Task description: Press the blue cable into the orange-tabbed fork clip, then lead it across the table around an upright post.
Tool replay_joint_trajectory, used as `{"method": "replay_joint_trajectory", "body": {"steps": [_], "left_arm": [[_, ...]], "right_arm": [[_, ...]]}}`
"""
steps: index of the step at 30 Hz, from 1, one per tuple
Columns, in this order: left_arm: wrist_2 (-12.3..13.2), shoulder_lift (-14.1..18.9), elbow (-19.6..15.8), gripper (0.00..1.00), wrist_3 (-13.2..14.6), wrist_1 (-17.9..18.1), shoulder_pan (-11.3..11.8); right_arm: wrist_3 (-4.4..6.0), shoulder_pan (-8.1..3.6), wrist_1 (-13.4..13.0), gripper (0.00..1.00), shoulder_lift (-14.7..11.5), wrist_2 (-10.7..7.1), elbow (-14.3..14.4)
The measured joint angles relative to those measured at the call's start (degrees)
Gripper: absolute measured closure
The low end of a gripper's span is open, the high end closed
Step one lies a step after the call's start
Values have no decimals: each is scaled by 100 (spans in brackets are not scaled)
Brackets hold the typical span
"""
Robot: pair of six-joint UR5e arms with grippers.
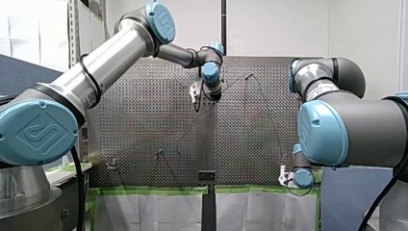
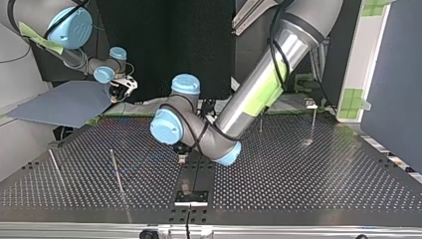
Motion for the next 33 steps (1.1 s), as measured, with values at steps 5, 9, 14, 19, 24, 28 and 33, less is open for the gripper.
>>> {"method": "replay_joint_trajectory", "body": {"steps": [5, 9, 14, 19, 24, 28, 33], "left_arm": [[265, 46, -3, 0, -266, -264, 49], [483, 50, -6, 0, -484, -482, 67], [748, 56, -5, 0, -606, -673, 86], [1056, 105, -7, 0, -618, -714, 85], [1373, 266, -7, 0, -618, -751, 38], [1601, 415, -12, 0, -606, -813, -11], [1879, 669, -55, 0, -530, -819, -54]], "right_arm": [[1, 0, 0, 100, 0, -15, 0], [1, 0, 2, 100, 0, -19, -1], [-1, 1, 8, 100, 0, -25, 0], [-2, 0, 9, 100, 1, -26, 1], [0, 0, 9, 100, 1, -26, 0], [-2, 0, 9, 100, 1, -26, 2], [-6, 0, 9, 100, 0, -26, 1]]}}
